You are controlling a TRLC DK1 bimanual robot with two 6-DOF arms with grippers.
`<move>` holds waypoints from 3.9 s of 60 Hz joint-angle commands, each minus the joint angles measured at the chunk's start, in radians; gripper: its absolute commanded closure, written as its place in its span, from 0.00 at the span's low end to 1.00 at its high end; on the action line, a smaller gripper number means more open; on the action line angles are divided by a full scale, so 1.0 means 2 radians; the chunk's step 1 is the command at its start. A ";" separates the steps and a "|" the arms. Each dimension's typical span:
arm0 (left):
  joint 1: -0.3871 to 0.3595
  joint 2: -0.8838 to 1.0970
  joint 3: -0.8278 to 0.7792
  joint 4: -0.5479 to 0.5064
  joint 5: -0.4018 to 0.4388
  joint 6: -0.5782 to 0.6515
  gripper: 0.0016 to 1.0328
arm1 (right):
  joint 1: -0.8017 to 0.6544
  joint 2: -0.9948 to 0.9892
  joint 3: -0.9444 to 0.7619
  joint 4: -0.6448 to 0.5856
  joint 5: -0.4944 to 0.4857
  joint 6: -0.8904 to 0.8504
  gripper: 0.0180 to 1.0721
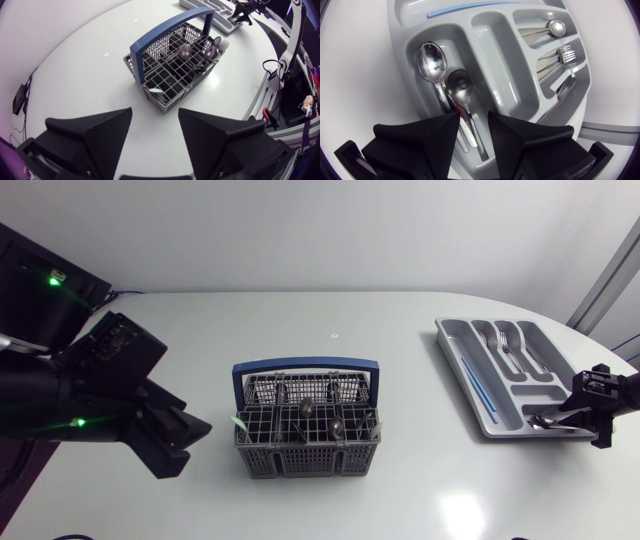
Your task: Unload the cutlery basket into the drawer organizer.
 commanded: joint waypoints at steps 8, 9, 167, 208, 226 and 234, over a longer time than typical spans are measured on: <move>0.003 0.027 0.004 0.002 -0.004 -0.051 0.04 | 0.002 -0.030 -0.038 0.011 -0.006 -0.003 0.53; 0.008 0.028 0.007 0.001 -0.004 -0.056 0.04 | 0.003 -0.033 -0.040 0.012 -0.006 -0.003 0.53; -0.037 0.158 0.223 -0.176 0.064 -0.445 0.04 | 0.470 -0.560 -0.188 -0.185 -0.010 0.505 0.14; 0.023 0.152 0.101 -0.105 0.056 -0.544 0.04 | 0.558 -0.550 -0.223 -0.150 0.008 0.603 0.12; 0.044 0.152 0.090 -0.091 0.055 -0.582 0.05 | 0.584 -0.540 -0.247 -0.115 0.017 0.631 0.12; 0.052 0.158 0.081 -0.068 0.053 -0.587 0.07 | 0.612 -0.530 -0.257 -0.093 0.035 0.655 0.12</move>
